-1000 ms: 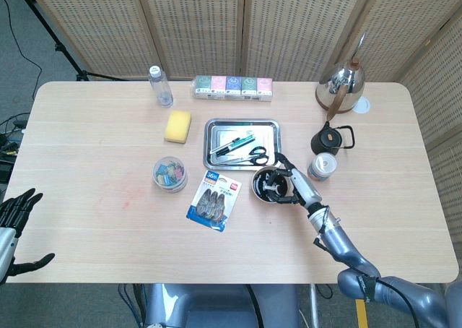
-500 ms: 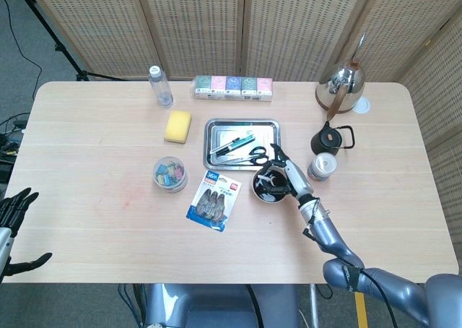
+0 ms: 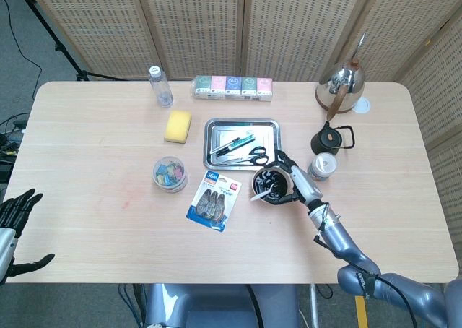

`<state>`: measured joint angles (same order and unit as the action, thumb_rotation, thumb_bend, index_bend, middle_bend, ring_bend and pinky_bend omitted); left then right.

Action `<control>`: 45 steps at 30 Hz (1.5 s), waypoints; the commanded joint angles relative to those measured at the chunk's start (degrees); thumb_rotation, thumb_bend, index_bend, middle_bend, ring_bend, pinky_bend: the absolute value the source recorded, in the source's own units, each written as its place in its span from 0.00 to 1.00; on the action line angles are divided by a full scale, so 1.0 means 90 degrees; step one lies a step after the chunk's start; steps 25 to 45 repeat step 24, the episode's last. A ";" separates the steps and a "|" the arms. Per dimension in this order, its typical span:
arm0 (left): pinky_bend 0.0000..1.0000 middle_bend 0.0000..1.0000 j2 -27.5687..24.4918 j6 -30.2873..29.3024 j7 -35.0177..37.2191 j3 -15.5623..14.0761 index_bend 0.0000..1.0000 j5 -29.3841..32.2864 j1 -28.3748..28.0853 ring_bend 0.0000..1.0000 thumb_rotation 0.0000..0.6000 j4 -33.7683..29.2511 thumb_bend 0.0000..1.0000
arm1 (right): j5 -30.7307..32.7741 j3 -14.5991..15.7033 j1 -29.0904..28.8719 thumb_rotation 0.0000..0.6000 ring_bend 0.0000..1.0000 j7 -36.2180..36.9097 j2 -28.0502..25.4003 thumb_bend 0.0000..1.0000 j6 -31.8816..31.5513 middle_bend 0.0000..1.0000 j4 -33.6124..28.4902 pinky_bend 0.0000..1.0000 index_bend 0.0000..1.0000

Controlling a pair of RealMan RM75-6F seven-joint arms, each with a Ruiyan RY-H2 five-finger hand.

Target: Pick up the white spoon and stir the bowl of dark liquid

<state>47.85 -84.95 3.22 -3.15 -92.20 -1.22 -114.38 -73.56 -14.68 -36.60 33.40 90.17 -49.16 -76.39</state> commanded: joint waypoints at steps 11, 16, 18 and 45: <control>0.00 0.00 -0.0018 -0.0160 0.0102 -0.0042 0.00 -0.0152 0.0076 0.00 1.00 0.0087 0.07 | -0.1040 0.0548 0.0680 1.00 0.00 -0.1835 -0.1400 0.00 -0.1402 0.00 -0.1379 0.00 0.11; 0.00 0.00 0.0034 -0.0248 -0.0013 -0.0046 0.00 -0.0194 0.0123 0.00 1.00 0.0111 0.07 | -0.1681 0.1014 0.1296 1.00 0.00 -0.3225 -0.1733 0.00 -0.2522 0.00 -0.0996 0.00 0.07; 0.00 0.00 0.0075 -0.0284 -0.0078 -0.0035 0.00 -0.0198 0.0138 0.00 1.00 0.0127 0.07 | -0.1759 0.1120 0.1573 1.00 0.00 -0.3609 -0.1848 0.00 -0.2931 0.00 -0.0885 0.00 0.03; 0.00 0.00 0.0245 -0.0214 -0.0249 0.0066 0.00 -0.0002 0.0083 0.00 1.00 0.0230 0.07 | -0.1978 0.1211 0.2292 1.00 0.00 -0.4237 -0.1923 0.00 -0.4233 0.00 -0.0529 0.00 0.00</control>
